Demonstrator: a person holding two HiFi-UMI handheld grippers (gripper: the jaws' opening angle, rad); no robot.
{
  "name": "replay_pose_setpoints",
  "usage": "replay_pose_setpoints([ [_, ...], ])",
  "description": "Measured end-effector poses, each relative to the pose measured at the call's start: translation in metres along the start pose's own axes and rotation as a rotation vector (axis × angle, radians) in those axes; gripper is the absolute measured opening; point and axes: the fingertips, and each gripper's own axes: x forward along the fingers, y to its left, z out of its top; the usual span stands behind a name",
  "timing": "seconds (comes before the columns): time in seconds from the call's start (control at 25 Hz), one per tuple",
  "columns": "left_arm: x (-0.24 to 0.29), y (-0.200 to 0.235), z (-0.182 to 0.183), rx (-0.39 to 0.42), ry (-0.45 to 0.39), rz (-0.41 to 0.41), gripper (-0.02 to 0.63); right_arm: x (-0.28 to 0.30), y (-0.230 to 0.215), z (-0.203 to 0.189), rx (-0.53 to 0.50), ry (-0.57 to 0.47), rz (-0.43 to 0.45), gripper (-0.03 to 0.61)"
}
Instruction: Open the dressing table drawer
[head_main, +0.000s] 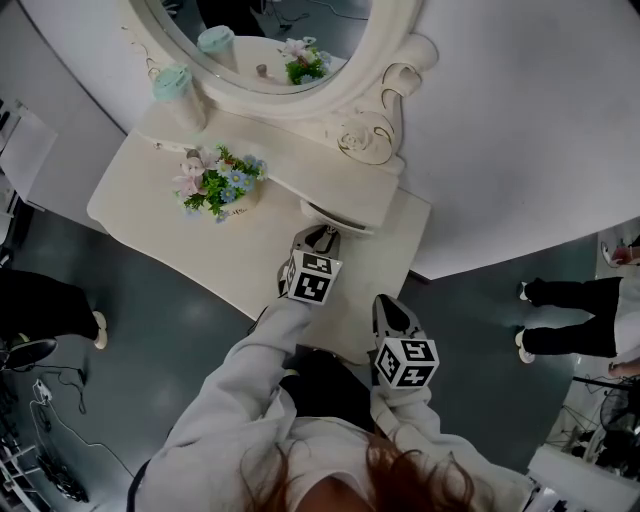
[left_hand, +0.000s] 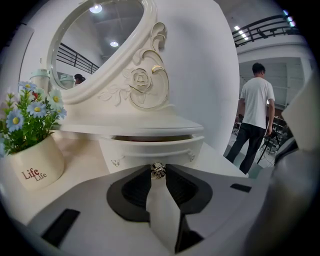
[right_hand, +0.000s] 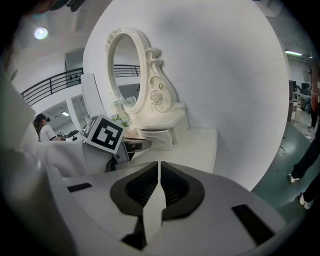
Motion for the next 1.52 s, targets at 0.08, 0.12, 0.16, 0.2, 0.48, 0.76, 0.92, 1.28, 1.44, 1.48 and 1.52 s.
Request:
replay_pose_setpoints([
  [0.08,-0.002,-0.001,-0.002,-0.002,0.004,-0.001,0.103,-0.001,0.001,0.000,0.002,-0.003,-0.003,0.041],
  [0.12,-0.004,-0.001,-0.003,-0.002,0.004,-0.002,0.103,-0.002,0.002,-0.001,0.003,-0.004,-0.004,0.041],
  [0.16,-0.005,-0.002,-0.004,-0.002,0.004,-0.002,0.101,-0.002,0.002,-0.001,0.004,-0.004,-0.005,0.041],
  [0.2,-0.006,-0.002,-0.005,-0.002,0.003,-0.003,0.101,-0.003,0.003,-0.002,0.005,-0.005,-0.006,0.041],
  [0.48,-0.015,-0.005,-0.010,0.001,0.001,-0.006,0.101,-0.007,0.009,-0.006,0.001,-0.005,-0.005,0.041],
  [0.76,-0.022,-0.007,-0.016,0.003,0.004,-0.008,0.101,-0.012,0.014,-0.008,0.000,-0.015,-0.007,0.041],
  [0.92,-0.026,-0.008,-0.019,0.001,0.002,-0.008,0.101,-0.016,0.016,-0.010,0.000,-0.018,-0.009,0.041],
  [1.28,-0.038,-0.011,-0.027,0.001,0.004,-0.010,0.101,-0.024,0.023,-0.017,-0.003,-0.027,-0.013,0.041],
  [1.44,-0.042,-0.013,-0.030,0.001,0.004,-0.012,0.101,-0.028,0.025,-0.019,-0.005,-0.031,-0.018,0.041],
  [1.48,-0.043,-0.013,-0.031,0.001,0.004,-0.014,0.101,-0.029,0.026,-0.020,-0.005,-0.032,-0.018,0.041],
  [1.52,-0.045,-0.013,-0.032,0.001,0.004,-0.014,0.101,-0.030,0.027,-0.021,-0.006,-0.033,-0.019,0.041],
])
